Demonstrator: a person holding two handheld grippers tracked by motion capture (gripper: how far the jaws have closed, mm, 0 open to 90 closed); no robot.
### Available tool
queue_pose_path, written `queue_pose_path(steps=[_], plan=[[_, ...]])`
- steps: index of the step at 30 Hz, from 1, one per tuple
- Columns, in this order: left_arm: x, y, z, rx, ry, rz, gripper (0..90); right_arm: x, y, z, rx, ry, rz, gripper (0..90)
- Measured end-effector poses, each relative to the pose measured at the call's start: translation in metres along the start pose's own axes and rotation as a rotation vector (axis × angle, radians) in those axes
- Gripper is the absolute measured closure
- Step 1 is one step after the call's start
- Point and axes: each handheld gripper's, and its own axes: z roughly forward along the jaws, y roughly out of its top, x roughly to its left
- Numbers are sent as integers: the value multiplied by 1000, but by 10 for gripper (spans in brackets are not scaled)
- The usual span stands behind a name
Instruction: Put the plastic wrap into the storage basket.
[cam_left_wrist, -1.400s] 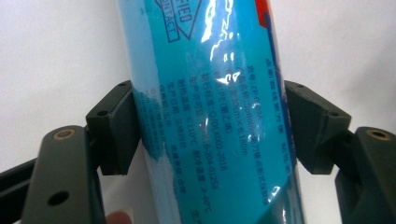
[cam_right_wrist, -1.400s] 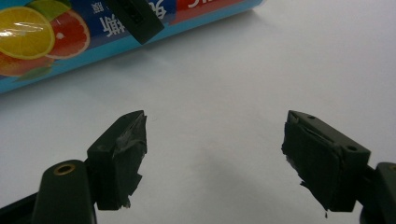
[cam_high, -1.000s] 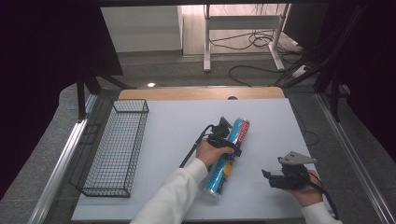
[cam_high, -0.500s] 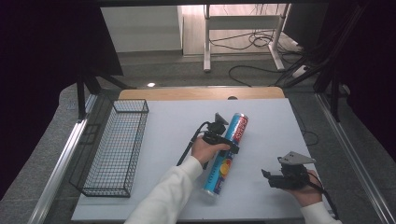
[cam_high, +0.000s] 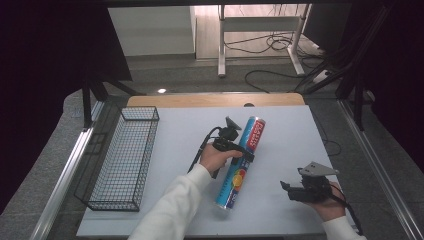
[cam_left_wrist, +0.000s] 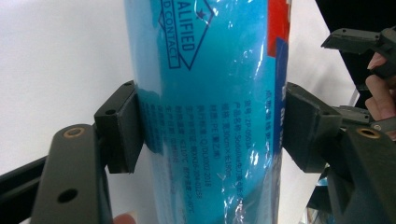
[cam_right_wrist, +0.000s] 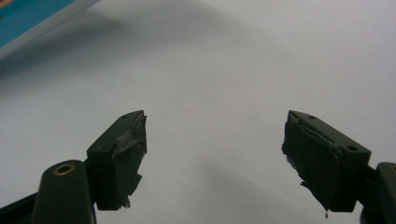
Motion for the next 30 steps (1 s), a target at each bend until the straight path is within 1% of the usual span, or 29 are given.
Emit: queue_pose_path(steps=[4, 9, 13, 16, 17, 18, 19, 20, 21, 22, 23, 24, 25, 27, 29, 30], plan=[[1, -1, -5, -4, 10, -4, 313, 0, 0, 0, -1, -1, -4, 218], [3, -2, -12, -18, -5, -1, 315, -1, 0, 0, -1, -4, -2, 218], [4, -5, -26, -31, -18, 8, 317, -1, 1, 0, -2, -5, 1, 218], [4, -7, -37, -44, -9, 19, 318, -1, 1, 0, -3, -5, 1, 218], [4, -7, -37, -44, -9, 19, 319, -1, 1, 0, -3, -5, 1, 218], [4, -8, -46, -55, -3, 22, 319, -1, 1, -1, -4, -5, 2, 218], [4, -8, -46, -55, -3, 22, 319, -1, 1, -1, -3, -5, 2, 218], [4, -9, -49, -63, -4, 24, 319, -1, 1, -1, -5, -6, 3, 218], [5, -11, -57, -70, -2, 31, 319, -1, 1, -1, -6, -6, 3, 218], [5, -12, -60, -78, 3, 33, 319, -1, 1, -1, -6, -6, 3, 218], [5, -12, -60, -78, 3, 33, 320, -1, 1, -1, -6, -6, 3, 218], [7, -14, -66, -87, 2, 32, 320, 0, 2, -1, -5, -6, 4, 218], [7, -14, -66, -87, 2, 32, 320, 0, 2, -1, -5, -6, 4, 218], [10, -17, -74, -102, -8, 24, 319, -1, 2, -1, -5, -7, 3, 218], [11, -18, -77, -111, -8, 20, 320, -1, 2, -1, -5, -7, 3, 218], [13, -19, -82, -116, -6, 24, 320, 0, 2, -1, -4, -8, 3, 218]])
